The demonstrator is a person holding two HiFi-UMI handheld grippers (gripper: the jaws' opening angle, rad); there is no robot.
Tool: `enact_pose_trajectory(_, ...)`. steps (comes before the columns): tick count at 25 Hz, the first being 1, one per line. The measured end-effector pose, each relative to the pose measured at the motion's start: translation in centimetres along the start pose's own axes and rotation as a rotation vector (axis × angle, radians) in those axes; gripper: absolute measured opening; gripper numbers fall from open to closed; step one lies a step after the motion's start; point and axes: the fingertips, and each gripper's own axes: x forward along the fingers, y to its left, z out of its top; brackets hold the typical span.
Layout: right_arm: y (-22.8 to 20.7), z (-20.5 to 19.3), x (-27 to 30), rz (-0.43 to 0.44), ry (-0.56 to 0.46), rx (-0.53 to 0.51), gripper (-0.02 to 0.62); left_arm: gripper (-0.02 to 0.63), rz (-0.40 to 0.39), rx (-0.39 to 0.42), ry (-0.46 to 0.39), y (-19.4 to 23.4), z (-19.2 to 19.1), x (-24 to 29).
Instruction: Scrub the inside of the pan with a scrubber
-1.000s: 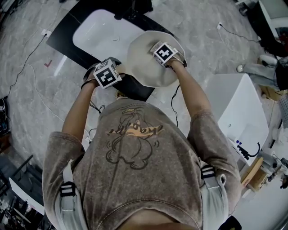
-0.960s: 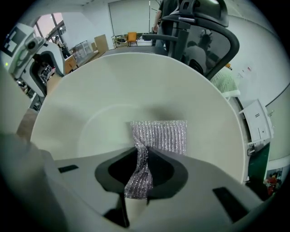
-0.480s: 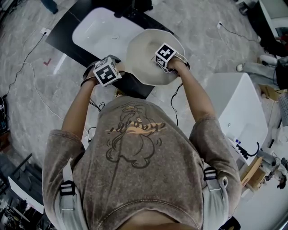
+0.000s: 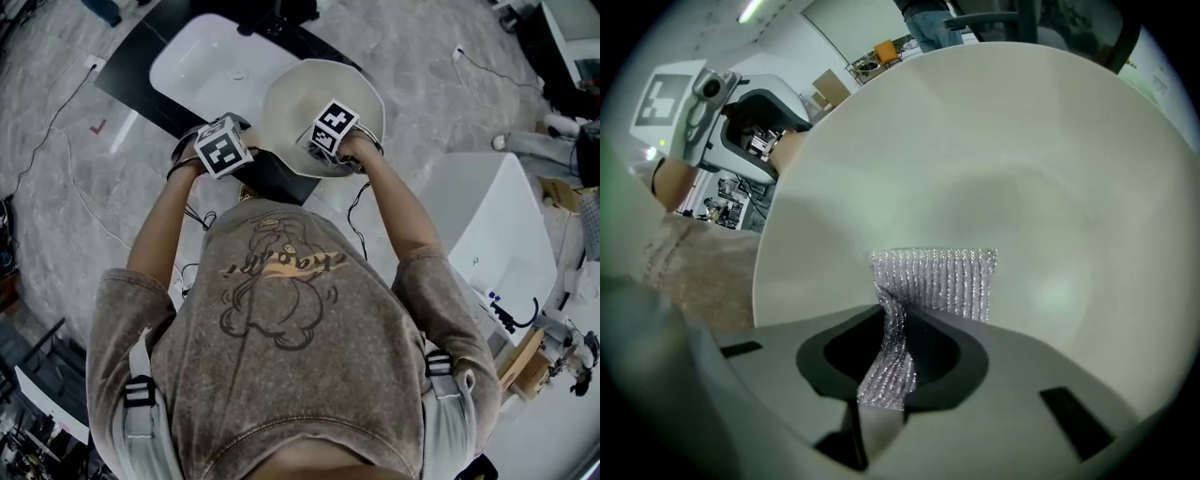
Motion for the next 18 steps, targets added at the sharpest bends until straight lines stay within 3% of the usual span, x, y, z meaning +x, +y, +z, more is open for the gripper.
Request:
enact_pose_trajectory(7,2.4,3.3,1.0,0.100,-0.145,0.049,0.086,0.242,0.014,0.000,0.002,0.2,0.2,0.1)
enact_pose_trajectory(13,2.1,7.2,0.8,0.064,-0.292,0.084,0.087,0.244,0.008,0.011,-0.023,-0.1,0.7,0.1)
enact_pose_trajectory(18,1.8,9.5,-0.2,0.113,-0.420,0.196,0.087,0.242,0.011,0.007,0.011,0.1,-0.1,0.3)
